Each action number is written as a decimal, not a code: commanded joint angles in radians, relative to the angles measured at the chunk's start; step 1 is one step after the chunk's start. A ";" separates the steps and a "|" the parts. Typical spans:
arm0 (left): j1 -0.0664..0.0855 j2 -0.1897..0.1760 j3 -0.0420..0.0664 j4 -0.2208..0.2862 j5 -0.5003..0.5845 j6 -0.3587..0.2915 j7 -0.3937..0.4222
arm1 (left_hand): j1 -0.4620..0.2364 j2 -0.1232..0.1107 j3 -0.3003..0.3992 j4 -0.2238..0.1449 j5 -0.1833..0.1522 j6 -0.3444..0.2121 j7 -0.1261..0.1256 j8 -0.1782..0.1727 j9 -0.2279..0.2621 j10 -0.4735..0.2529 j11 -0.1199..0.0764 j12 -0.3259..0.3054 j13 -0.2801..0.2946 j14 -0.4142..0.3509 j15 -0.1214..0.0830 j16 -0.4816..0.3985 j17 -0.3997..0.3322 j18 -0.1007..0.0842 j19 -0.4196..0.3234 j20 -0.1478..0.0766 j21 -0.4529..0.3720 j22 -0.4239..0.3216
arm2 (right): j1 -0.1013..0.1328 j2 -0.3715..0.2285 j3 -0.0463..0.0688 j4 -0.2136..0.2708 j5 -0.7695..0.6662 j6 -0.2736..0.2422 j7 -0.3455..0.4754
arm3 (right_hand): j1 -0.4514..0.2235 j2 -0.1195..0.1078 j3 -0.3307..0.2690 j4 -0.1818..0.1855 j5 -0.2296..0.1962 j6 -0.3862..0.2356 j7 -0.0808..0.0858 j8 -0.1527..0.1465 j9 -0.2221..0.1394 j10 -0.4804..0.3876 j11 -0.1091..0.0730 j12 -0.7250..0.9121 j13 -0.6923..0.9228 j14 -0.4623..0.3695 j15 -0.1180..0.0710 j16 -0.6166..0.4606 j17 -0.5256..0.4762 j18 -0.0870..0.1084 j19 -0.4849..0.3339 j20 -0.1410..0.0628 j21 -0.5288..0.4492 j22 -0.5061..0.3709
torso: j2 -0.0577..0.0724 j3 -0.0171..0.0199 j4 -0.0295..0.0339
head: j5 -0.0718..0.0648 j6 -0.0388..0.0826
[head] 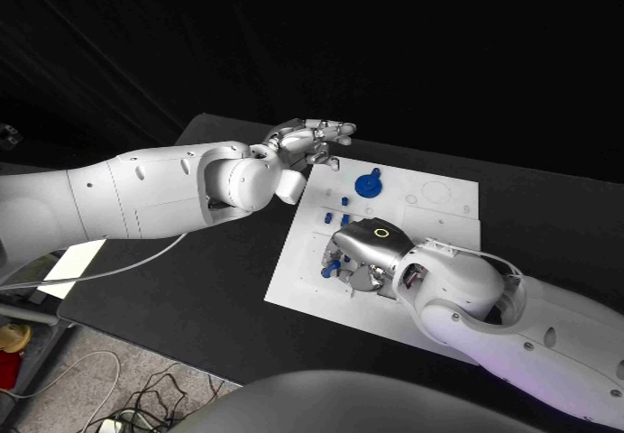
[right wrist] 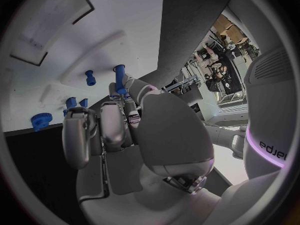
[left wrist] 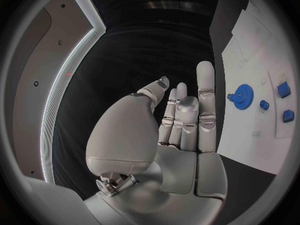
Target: Assemble the parts on the task board
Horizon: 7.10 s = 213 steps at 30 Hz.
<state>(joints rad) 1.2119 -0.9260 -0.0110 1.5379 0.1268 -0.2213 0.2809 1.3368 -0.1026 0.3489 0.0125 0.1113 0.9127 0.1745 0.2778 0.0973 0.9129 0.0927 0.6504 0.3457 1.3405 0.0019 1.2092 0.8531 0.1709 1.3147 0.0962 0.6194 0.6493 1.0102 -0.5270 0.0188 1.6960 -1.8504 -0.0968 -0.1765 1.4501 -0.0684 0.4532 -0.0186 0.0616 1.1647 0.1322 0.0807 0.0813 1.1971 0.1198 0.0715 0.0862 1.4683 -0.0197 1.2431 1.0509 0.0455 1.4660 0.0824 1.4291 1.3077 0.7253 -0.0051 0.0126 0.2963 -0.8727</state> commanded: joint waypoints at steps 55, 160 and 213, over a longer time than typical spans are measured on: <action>0.001 -0.003 0.000 0.005 -0.004 0.019 0.003 | 0.011 0.001 0.002 -0.004 0.003 -0.010 0.002 0.009 0.002 -0.007 0.001 0.006 -0.002 -0.001 0.005 0.002 -0.003 0.009 -0.003 0.006 -0.007 -0.002 | 0.006 0.040 -0.003 -0.033 -0.008 0.044 0.008 | -0.127 -0.067 -0.026 0.009 0.038 -0.112 0.014 -0.021 -0.016 -0.060 -0.031 -0.007 -0.021 0.013 0.018 -0.016 -0.031 0.007 0.038 0.016 -0.025 -0.002 | 0.001 -0.0007 0.0001 | -0.003 0.000; -0.002 -0.030 -0.019 0.013 -0.004 0.028 0.002 | 0.005 0.001 0.001 -0.001 0.002 -0.015 0.003 0.016 0.003 -0.011 0.002 0.012 -0.004 -0.002 0.006 0.002 -0.005 0.009 -0.004 0.007 -0.008 -0.002 | -0.065 -0.377 0.012 0.149 0.225 -0.072 -0.419 | -0.237 0.032 -0.578 0.277 0.187 -0.221 -0.035 0.268 0.189 0.233 -0.104 1.263 1.262 0.059 -0.038 0.200 0.271 -0.028 0.084 -0.034 0.095 0.186 | -0.033 -0.0094 -0.0630 | -0.227 0.060; -0.002 -0.030 -0.019 0.016 -0.004 0.032 0.000 | 0.005 0.001 0.001 -0.001 0.002 -0.015 0.003 0.016 0.003 -0.011 0.002 0.012 -0.004 -0.002 0.006 0.002 -0.005 0.009 -0.004 0.007 -0.008 -0.002 | -0.074 -0.282 0.021 0.170 0.515 -0.165 -0.403 | -0.274 0.142 -0.512 0.309 0.288 -0.158 -0.082 0.372 0.318 0.278 -0.145 1.285 1.311 0.065 -0.071 0.214 0.302 -0.036 0.094 -0.064 0.117 0.222 | -0.032 -0.0142 -0.0516 | -0.213 0.050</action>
<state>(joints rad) 1.2098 -0.9584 -0.0309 1.5521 0.1266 -0.2083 0.2754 1.3368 -0.1026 0.3488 0.0125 0.1113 0.9056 0.1746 0.2896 0.0987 0.9094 0.0963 0.6587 0.3433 1.3404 0.0019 1.2093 0.8492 0.1709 1.3111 0.0997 0.6137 0.6488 0.9355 -0.8116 0.0393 1.8674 -1.3628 -0.2967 -0.5599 1.1823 0.0773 -0.0507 0.2903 0.3488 0.9630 0.0874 0.4495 0.3178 1.4675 -0.0177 1.3604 1.3062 1.4667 -0.0861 1.4524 1.3081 0.0296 1.4661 0.0250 1.5414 1.3075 0.6929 -0.0198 -0.0394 0.0813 -0.8219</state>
